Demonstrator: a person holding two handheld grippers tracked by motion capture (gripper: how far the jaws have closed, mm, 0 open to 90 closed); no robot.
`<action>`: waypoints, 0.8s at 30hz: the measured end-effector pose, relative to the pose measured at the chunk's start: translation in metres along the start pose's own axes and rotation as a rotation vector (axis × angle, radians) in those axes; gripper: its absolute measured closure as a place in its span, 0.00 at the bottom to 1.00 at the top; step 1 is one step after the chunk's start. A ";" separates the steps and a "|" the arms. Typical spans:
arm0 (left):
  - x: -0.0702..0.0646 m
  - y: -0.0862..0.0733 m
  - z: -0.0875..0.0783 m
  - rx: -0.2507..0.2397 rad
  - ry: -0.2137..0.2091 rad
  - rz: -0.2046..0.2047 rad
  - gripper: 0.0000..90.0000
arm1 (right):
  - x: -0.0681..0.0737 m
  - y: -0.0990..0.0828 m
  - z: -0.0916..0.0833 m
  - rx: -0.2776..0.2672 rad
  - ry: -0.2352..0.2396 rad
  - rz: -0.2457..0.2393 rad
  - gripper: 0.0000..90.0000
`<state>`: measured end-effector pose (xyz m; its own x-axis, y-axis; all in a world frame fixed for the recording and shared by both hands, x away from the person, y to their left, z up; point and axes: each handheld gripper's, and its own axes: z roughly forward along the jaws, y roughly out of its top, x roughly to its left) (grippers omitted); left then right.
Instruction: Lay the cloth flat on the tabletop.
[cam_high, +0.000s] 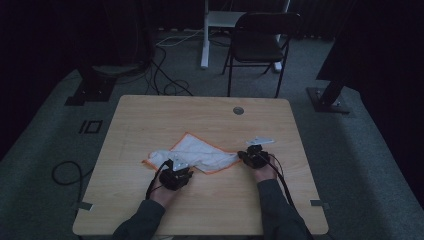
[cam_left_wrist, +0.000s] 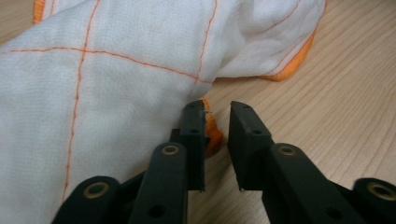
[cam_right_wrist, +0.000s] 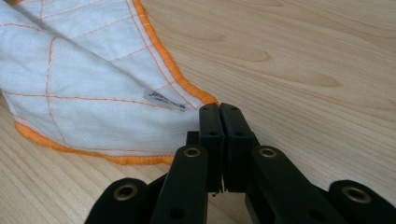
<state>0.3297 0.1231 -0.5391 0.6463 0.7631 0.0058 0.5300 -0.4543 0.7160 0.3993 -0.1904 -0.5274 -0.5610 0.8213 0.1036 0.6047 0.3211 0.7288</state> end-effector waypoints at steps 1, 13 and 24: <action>0.000 0.000 -0.001 0.001 0.003 0.004 0.88 | 0.000 0.000 0.000 0.000 -0.001 0.002 0.99; 0.000 -0.013 -0.014 0.006 -0.007 0.010 0.94 | -0.002 -0.002 -0.002 0.002 -0.007 0.003 0.99; 0.009 -0.023 -0.026 0.017 0.013 -0.006 0.95 | -0.005 -0.005 -0.004 0.001 -0.031 0.006 0.99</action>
<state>0.3097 0.1522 -0.5374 0.6360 0.7716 0.0108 0.5430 -0.4573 0.7043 0.3972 -0.1984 -0.5284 -0.5396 0.8375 0.0865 0.6086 0.3170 0.7274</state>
